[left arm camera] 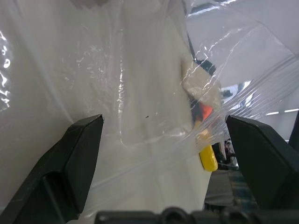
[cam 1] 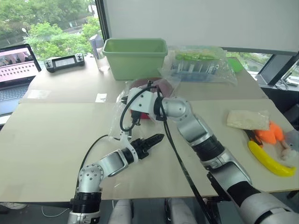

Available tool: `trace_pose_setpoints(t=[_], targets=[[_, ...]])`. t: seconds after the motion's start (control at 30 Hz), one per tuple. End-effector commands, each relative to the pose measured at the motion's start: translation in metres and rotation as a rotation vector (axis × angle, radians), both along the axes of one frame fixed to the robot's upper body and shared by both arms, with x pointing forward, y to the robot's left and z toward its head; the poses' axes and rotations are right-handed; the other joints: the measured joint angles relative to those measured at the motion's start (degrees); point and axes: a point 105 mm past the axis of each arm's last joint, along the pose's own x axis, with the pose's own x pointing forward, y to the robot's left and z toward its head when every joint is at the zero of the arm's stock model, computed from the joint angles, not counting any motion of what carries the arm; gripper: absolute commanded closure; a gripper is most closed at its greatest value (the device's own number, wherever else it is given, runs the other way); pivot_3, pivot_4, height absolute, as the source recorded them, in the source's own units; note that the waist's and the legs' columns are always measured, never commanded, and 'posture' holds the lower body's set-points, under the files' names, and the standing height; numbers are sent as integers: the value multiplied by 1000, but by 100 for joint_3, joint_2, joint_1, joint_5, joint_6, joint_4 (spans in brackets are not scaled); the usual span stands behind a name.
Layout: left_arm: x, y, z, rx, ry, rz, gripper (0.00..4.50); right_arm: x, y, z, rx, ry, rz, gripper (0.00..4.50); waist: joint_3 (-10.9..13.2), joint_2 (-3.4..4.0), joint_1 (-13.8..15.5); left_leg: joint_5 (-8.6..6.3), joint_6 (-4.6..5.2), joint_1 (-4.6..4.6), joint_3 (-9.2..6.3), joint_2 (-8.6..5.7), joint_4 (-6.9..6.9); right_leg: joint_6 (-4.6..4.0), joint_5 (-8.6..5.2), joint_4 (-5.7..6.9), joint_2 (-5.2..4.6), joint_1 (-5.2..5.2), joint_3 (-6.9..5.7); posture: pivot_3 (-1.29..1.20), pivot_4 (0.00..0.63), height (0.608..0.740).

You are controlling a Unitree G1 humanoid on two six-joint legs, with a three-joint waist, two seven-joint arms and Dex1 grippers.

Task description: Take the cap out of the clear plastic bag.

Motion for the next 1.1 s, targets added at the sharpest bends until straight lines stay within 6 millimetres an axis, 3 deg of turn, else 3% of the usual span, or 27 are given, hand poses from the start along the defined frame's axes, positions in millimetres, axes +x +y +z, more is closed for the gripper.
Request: trace_pose_setpoints(t=[0.03,0.23,0.37,0.57,1.1], targets=[[1,2,-2,15,-5,20,0,-6,1,23,44,-72,7,4485,0,0,-7,0,0,0,-1,0,2,1,1,-1,0,0,0,0,150,740],[6,15,12,-22,-48,90,0,-6,0,23,42,-70,1,4485,0,0,-12,1,2,-7,-2,0,1,0,1,-1,1,-4,0,0,150,740],[6,43,36,-87,-95,190,0,-5,-2,22,37,-71,-7,4485,1,-1,-30,1,2,-11,-3,2,-1,4,3,0,2,-10,0,0,150,740],[12,65,39,-66,-87,289,0,-4,-4,21,37,-69,-13,4485,2,0,-5,1,2,-13,-3,0,-2,1,0,-5,1,-9,0,0,150,740],[85,31,20,-19,24,400,0,-4,-4,24,36,-77,-14,4485,4,-5,17,1,2,-25,-4,-5,-2,30,14,-14,-1,-10,-5,0,150,740]])
